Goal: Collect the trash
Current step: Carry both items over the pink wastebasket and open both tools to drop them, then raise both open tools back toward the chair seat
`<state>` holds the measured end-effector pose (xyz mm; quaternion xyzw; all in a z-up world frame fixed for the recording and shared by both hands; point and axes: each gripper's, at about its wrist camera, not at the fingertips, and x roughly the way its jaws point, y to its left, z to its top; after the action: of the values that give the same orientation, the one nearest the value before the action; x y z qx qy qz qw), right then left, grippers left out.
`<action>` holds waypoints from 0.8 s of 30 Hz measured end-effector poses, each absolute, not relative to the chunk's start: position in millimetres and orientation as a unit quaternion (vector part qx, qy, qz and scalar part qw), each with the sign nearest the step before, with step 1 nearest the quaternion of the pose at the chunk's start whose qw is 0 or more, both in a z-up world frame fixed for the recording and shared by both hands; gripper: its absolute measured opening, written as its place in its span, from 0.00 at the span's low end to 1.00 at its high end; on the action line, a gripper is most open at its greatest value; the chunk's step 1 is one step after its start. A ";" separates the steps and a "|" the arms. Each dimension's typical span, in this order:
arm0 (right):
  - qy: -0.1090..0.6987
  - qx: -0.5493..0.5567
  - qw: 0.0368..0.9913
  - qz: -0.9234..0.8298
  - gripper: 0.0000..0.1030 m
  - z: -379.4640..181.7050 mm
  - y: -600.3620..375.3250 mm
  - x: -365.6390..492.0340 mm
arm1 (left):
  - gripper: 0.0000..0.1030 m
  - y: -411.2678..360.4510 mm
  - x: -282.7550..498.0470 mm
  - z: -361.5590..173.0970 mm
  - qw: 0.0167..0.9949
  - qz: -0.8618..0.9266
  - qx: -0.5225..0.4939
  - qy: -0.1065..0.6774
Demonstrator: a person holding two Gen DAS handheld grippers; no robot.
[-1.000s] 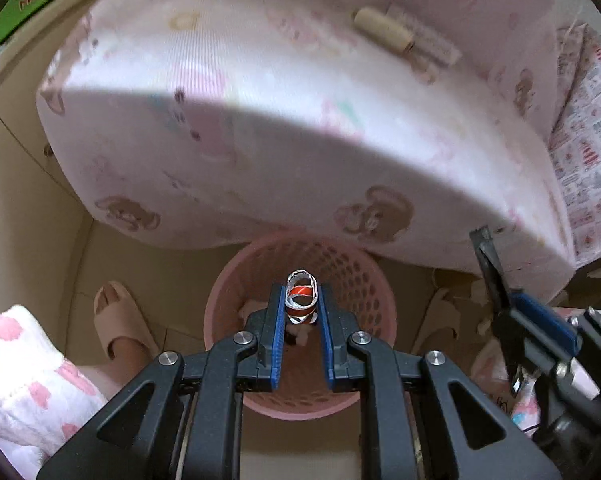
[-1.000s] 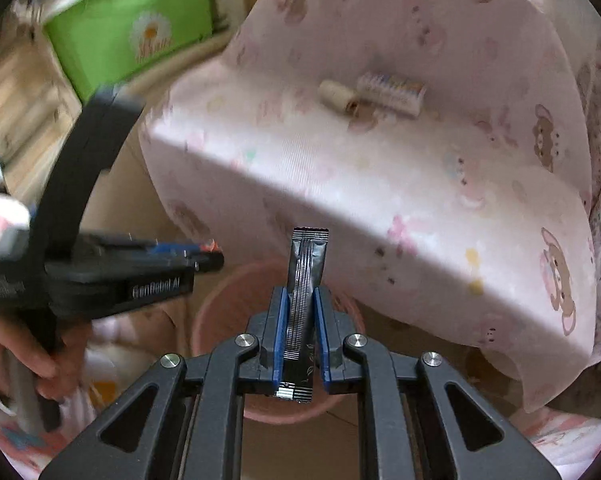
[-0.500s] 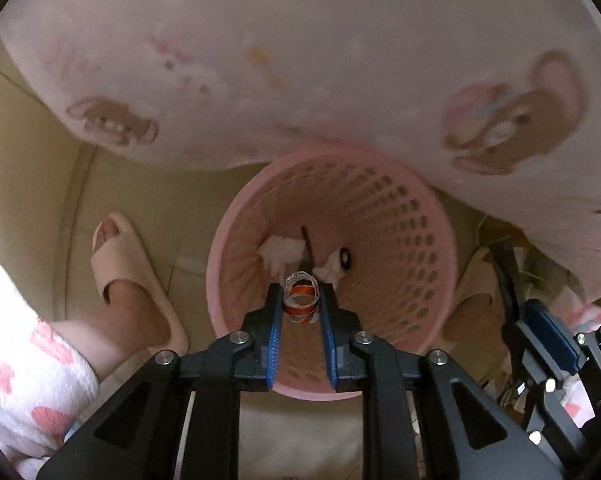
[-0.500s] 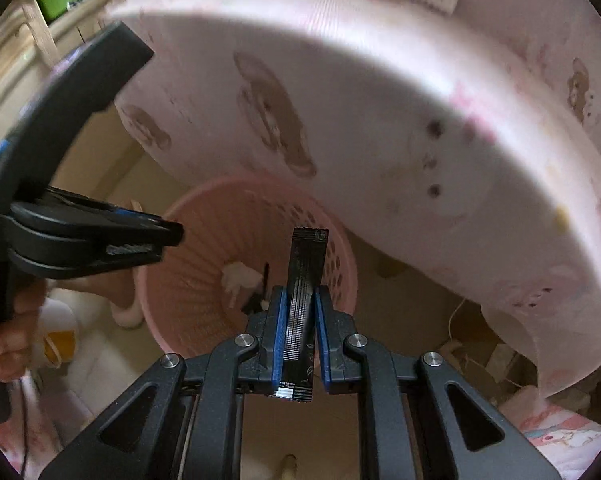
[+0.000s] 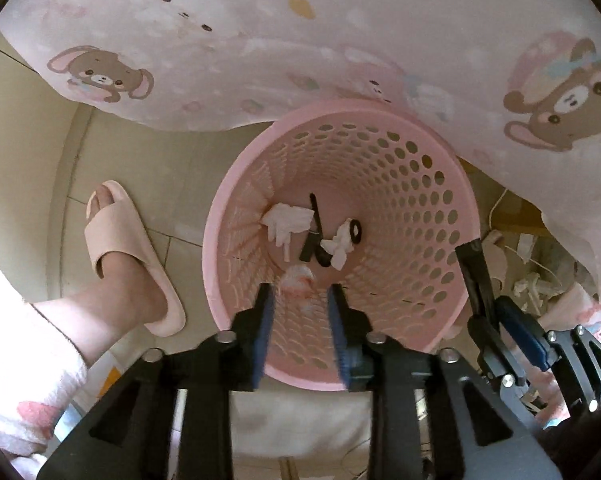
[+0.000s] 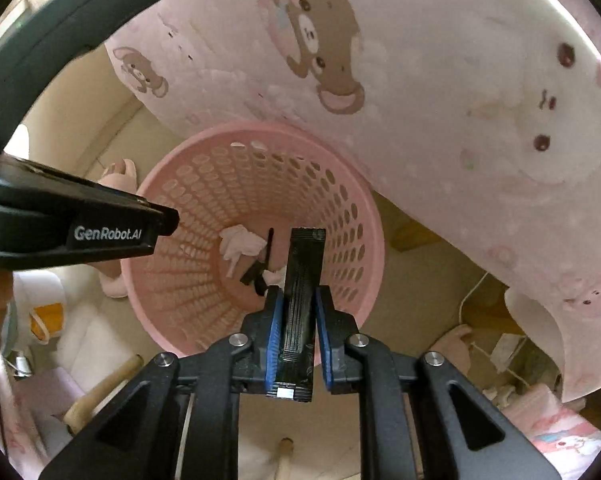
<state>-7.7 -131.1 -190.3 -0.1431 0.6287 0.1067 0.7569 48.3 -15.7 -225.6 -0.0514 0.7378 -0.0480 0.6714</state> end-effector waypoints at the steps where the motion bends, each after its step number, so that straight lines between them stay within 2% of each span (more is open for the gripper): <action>1: 0.629 -0.148 0.756 0.108 0.17 -191.4 -129.2 -9.3 | 0.35 -14.1 48.4 -225.9 0.672 -0.045 -0.052 0.737; 4: 0.627 -0.155 0.755 0.110 0.19 -191.4 -123.1 -12.5 | 0.35 -6.1 50.1 -227.2 0.671 -0.034 -0.059 0.739; 6: 0.629 -0.149 0.754 0.114 0.24 -191.4 -122.5 -13.0 | 0.37 -3.2 50.4 -228.1 0.669 -0.033 -0.067 0.740; 8: 0.633 -0.140 0.753 0.111 0.42 -190.8 -125.1 -11.9 | 0.39 -2.2 50.4 -226.4 0.669 -0.032 -0.066 0.739; 9: 0.632 -0.137 0.755 0.108 0.44 -189.9 -126.1 -11.9 | 0.39 -2.4 51.0 -226.0 0.670 -0.030 -0.063 0.739; 13: 0.628 -0.129 0.760 0.107 0.45 -184.8 -128.9 -10.5 | 0.45 -2.9 53.2 -213.4 0.693 -0.029 -0.044 0.719; 16: 0.623 -0.122 0.766 0.104 0.50 -180.1 -131.4 -9.4 | 0.51 -2.0 56.0 -202.7 0.714 -0.024 -0.031 0.699; 24: 0.591 -0.120 0.793 0.087 0.52 -156.2 -138.2 -8.4 | 0.51 -1.9 59.6 -168.6 0.764 -0.026 -0.018 0.644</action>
<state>-8.4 -138.2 -156.2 -0.1202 0.5910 0.0875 0.7928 59.6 -1.9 -168.6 -0.0177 0.6443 -0.0260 0.7642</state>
